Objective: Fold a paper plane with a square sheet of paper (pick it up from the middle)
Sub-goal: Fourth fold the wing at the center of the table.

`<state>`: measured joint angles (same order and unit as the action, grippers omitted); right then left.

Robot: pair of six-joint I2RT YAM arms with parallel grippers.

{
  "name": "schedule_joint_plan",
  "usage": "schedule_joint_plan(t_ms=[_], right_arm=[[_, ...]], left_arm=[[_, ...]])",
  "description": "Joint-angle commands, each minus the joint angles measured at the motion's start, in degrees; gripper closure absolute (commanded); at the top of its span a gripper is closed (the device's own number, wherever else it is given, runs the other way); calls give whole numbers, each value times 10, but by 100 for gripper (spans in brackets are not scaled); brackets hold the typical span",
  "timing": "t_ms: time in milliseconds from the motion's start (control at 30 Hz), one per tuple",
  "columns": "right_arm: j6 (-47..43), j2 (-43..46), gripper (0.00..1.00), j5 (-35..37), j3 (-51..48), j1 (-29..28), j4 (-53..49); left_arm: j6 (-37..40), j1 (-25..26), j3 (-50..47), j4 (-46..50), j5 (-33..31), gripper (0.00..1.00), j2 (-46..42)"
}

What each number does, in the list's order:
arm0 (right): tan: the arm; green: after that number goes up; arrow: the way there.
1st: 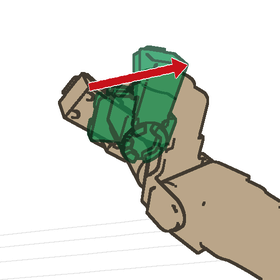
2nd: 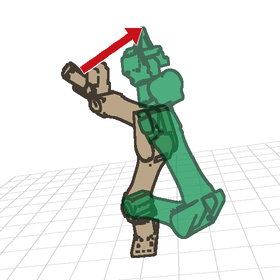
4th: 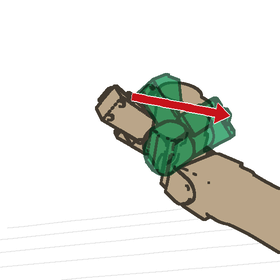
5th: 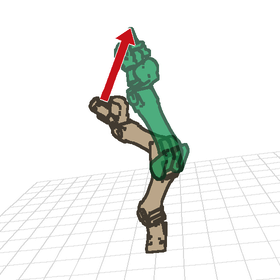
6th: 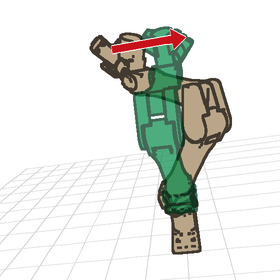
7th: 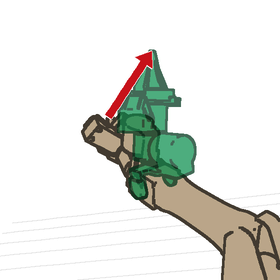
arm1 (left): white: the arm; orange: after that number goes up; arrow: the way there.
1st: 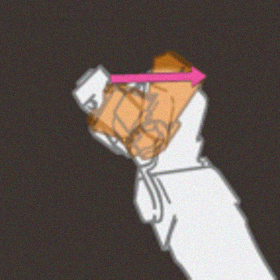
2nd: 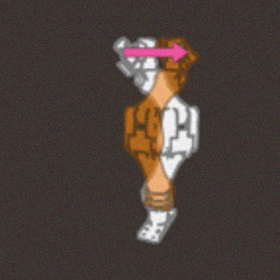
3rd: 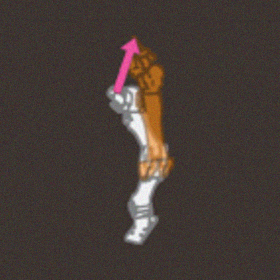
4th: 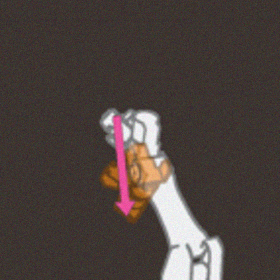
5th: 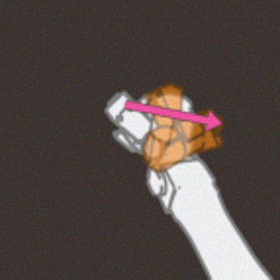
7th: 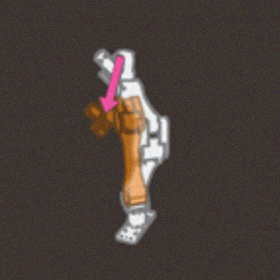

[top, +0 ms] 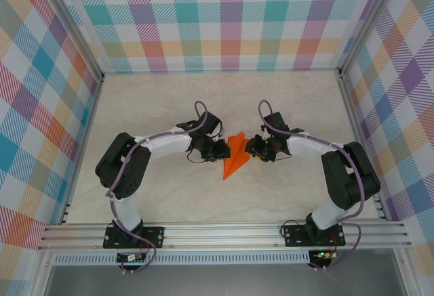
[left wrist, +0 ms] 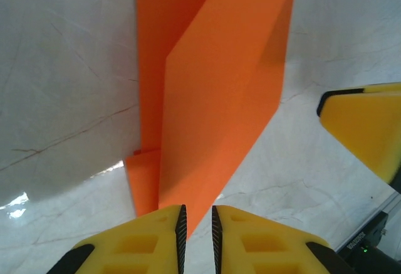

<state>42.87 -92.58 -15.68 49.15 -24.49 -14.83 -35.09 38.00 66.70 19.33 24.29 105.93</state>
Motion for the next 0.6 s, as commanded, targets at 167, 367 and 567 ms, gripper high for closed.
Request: schedule_joint_plan(t_ms=[167,367,567], right_arm=[[23,-28,60,-21,1,-1,19],[28,-37,60,-26,-1,-1,28],[28,-37,60,-26,-8,-1,35]], left_arm=[[1,-5,27,2,-7,82,30],[5,-5,34,4,-1,82,43],[6,-5,29,4,-3,82,39]])
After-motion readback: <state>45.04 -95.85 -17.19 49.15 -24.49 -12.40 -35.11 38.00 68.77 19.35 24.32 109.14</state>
